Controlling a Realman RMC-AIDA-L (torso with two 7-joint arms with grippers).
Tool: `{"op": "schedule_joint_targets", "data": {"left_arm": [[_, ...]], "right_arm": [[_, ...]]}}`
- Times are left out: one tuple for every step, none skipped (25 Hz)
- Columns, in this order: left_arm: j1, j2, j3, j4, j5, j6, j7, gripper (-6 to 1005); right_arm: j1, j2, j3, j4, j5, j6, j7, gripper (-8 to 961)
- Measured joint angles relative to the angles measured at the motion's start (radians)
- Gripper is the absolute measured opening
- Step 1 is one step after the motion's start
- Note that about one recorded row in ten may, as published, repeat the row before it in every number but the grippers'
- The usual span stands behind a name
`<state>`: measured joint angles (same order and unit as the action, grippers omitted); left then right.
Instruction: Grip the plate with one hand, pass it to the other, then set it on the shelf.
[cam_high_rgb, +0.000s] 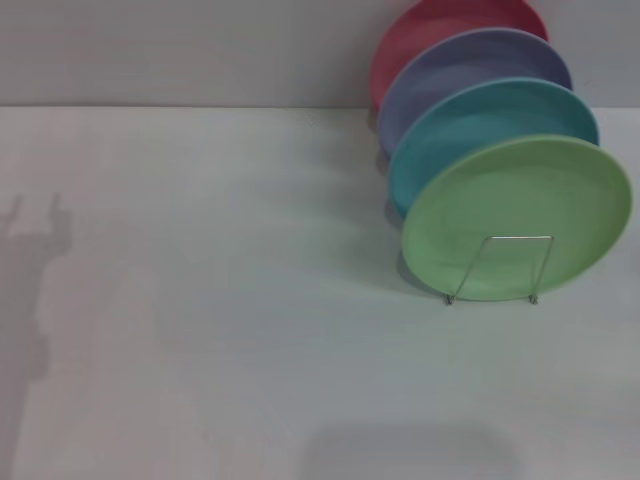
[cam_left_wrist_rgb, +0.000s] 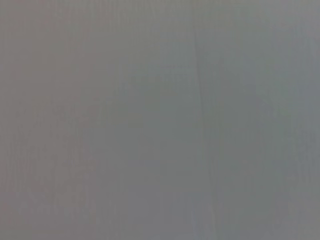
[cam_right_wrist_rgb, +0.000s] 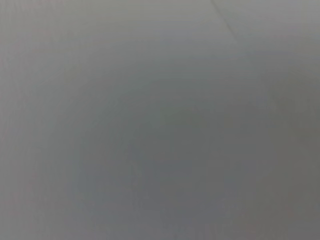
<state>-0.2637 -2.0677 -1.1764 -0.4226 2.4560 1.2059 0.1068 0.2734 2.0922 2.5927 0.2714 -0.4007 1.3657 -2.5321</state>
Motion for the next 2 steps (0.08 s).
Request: {"op": "schedule_joint_targets", "data": {"left_arm": [[0.000, 0.000, -0.003, 0.004, 0.000, 0.000, 0.000, 465], [0.000, 0.001, -0.006, 0.008, 0.000, -0.001, 0.000, 465]], "right_arm": [[-0.001, 0.000, -0.002, -0.003, 0.000, -0.001, -0.001, 562], [-0.002, 0.000, -0.006, -0.005, 0.000, -0.003, -0.004, 562]]}}
